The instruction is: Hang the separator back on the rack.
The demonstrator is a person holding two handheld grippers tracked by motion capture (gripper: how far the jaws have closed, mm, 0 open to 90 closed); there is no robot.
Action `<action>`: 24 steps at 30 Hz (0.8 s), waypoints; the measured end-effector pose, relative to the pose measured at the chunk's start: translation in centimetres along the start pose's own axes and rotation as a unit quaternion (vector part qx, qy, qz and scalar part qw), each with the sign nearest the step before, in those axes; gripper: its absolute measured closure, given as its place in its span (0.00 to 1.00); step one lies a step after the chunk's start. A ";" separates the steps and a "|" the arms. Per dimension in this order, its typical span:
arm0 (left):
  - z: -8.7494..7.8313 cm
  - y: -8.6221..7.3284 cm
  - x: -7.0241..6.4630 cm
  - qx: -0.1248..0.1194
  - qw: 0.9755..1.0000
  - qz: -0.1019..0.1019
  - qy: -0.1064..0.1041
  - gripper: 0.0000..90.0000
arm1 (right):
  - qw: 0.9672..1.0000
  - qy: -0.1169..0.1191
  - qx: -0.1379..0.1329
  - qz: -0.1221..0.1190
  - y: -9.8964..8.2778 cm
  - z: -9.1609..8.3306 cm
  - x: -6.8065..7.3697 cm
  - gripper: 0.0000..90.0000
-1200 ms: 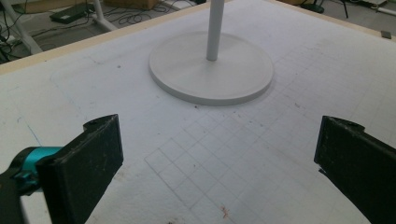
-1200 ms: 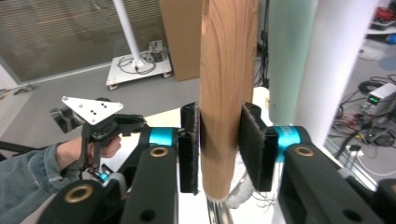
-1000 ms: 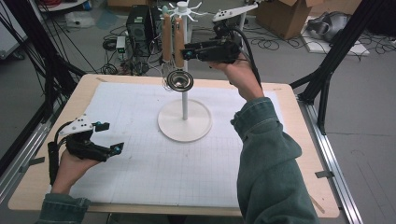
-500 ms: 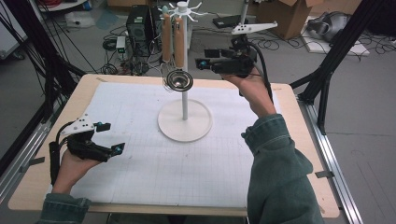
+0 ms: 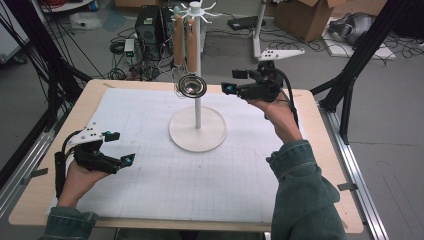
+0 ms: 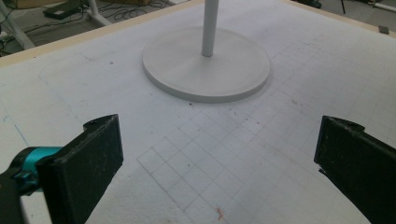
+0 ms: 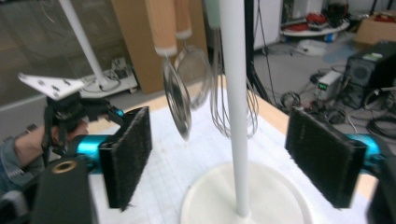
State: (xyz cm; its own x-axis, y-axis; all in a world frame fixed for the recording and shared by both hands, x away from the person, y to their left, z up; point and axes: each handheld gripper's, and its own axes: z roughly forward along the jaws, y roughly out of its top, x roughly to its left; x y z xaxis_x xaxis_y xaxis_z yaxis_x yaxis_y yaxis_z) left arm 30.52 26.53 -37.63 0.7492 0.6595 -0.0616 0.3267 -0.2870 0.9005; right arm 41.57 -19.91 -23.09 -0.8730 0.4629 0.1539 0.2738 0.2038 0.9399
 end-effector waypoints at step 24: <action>0.5 -0.3 0.0 0.005 1.000 -0.004 -0.005 0.02 | 0.997 -0.041 0.043 0.041 -9.0 0.3 -0.8 0.01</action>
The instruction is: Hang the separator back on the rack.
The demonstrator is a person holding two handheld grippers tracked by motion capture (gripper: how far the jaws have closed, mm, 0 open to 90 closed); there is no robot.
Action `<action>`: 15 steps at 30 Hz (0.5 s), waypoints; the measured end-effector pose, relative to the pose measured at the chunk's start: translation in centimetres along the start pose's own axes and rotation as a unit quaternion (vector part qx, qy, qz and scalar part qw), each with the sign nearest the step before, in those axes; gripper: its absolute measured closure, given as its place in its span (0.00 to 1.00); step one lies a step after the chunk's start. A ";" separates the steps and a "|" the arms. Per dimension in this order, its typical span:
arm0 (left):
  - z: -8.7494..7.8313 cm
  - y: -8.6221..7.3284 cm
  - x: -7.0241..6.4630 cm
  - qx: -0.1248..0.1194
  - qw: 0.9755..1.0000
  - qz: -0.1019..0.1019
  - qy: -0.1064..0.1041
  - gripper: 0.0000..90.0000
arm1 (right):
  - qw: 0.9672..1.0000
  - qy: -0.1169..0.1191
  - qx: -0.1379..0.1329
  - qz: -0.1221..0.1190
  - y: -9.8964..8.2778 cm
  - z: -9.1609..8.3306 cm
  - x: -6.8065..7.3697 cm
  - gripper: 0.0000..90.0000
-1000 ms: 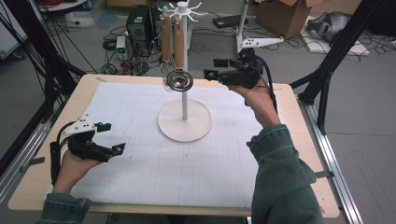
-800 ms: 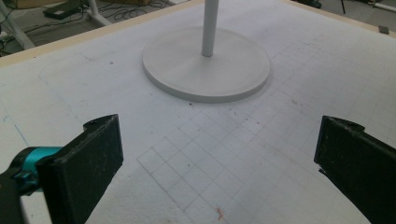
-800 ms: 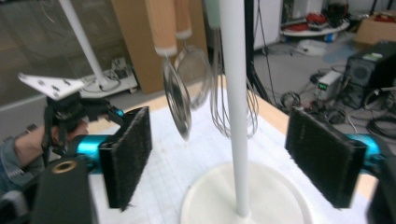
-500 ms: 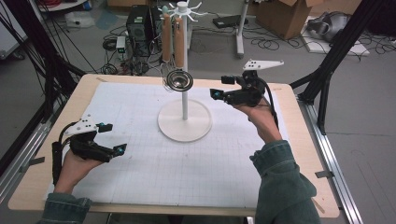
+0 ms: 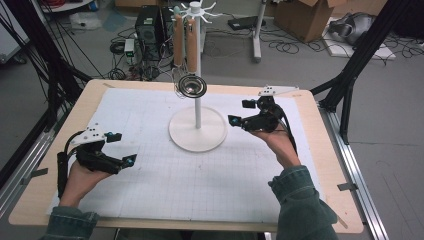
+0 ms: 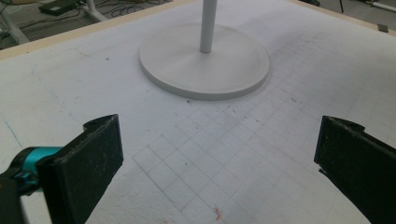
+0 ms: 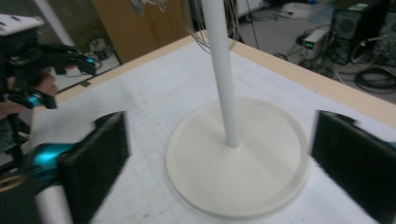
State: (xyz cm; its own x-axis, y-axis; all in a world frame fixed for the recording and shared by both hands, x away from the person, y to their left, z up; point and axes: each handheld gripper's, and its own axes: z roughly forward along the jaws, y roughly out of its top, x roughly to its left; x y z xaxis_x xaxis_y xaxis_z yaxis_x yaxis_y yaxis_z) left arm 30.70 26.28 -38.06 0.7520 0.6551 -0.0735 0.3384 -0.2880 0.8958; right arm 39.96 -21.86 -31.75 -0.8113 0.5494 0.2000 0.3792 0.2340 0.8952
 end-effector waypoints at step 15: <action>0.2 -0.2 -0.1 0.002 1.000 -0.008 -0.003 0.02 | 0.999 -0.025 0.020 0.002 -4.1 0.2 0.3 0.00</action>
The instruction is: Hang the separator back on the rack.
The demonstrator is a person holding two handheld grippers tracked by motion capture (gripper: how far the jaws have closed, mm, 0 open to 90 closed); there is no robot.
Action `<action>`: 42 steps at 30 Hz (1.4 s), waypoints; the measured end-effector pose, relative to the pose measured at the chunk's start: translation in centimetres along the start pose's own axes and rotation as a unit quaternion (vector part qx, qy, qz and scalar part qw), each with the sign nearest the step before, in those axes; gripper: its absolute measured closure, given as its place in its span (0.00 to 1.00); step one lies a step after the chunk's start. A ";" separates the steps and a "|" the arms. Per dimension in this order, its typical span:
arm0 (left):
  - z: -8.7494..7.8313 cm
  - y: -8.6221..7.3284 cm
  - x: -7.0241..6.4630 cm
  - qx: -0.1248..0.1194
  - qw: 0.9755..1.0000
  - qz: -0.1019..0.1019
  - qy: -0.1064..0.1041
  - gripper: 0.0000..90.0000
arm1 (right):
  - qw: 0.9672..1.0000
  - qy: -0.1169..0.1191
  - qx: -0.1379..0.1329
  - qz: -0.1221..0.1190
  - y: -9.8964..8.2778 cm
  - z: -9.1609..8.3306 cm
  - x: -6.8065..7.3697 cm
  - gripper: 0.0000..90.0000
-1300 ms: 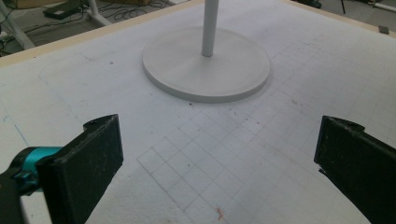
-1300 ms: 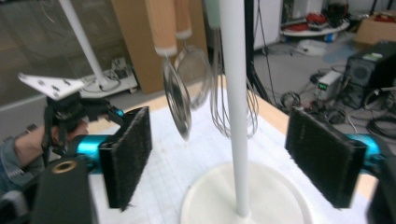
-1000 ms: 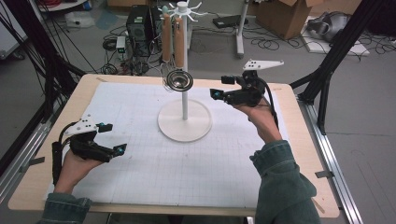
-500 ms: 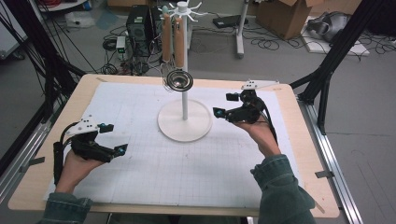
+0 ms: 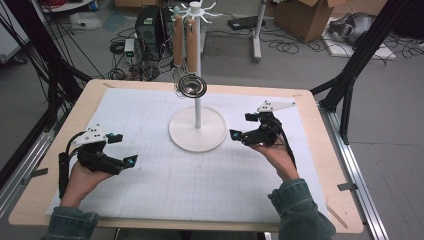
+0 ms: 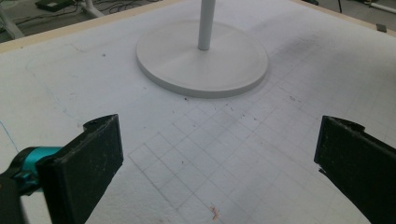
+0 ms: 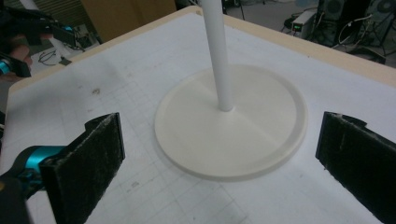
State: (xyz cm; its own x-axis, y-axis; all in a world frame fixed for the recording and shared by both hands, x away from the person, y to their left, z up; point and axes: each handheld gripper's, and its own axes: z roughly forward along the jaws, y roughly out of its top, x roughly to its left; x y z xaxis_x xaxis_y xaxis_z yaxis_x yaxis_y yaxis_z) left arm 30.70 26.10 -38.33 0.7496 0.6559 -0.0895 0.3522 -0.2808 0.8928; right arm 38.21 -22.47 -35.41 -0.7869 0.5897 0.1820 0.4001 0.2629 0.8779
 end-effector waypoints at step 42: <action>1.1 -1.4 0.1 0.014 1.000 -0.009 -0.001 0.02 | 0.998 -0.057 -0.009 0.023 -8.9 -4.8 1.1 0.00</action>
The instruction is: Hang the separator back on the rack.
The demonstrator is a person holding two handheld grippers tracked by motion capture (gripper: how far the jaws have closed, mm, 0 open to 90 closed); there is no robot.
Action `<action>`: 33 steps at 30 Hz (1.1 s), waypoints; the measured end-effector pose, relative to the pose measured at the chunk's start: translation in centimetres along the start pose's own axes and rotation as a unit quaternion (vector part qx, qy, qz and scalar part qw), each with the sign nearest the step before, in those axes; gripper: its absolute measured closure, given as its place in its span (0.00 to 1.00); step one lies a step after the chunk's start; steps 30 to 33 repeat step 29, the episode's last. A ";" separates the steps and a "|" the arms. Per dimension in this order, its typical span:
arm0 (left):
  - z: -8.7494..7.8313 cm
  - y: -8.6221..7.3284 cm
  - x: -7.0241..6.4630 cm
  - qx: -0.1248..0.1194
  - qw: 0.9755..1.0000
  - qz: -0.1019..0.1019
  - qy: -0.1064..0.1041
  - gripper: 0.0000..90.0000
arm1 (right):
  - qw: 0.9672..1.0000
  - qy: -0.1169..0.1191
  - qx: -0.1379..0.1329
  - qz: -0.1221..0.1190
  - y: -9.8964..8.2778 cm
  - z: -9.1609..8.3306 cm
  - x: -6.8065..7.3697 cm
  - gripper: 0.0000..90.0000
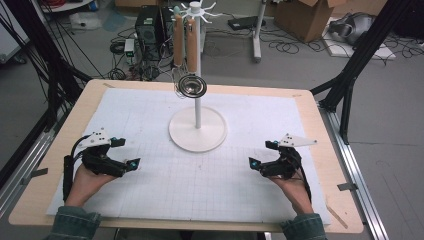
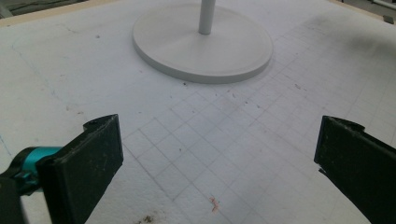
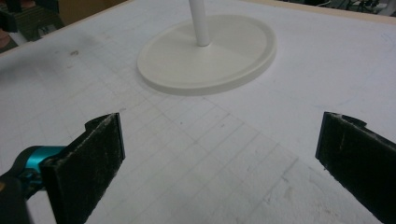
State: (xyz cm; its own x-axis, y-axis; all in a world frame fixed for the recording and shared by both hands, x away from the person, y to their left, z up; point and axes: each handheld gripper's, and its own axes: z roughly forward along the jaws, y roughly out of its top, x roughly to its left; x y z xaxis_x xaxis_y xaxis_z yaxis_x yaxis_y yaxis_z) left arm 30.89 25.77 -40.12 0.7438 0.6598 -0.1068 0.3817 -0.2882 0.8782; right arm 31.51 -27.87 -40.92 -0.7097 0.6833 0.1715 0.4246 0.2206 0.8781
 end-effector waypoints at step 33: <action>0.6 -3.6 -1.5 0.018 1.000 0.004 0.002 0.02 | 1.000 -0.027 -0.006 0.003 -4.2 -2.4 1.3 0.00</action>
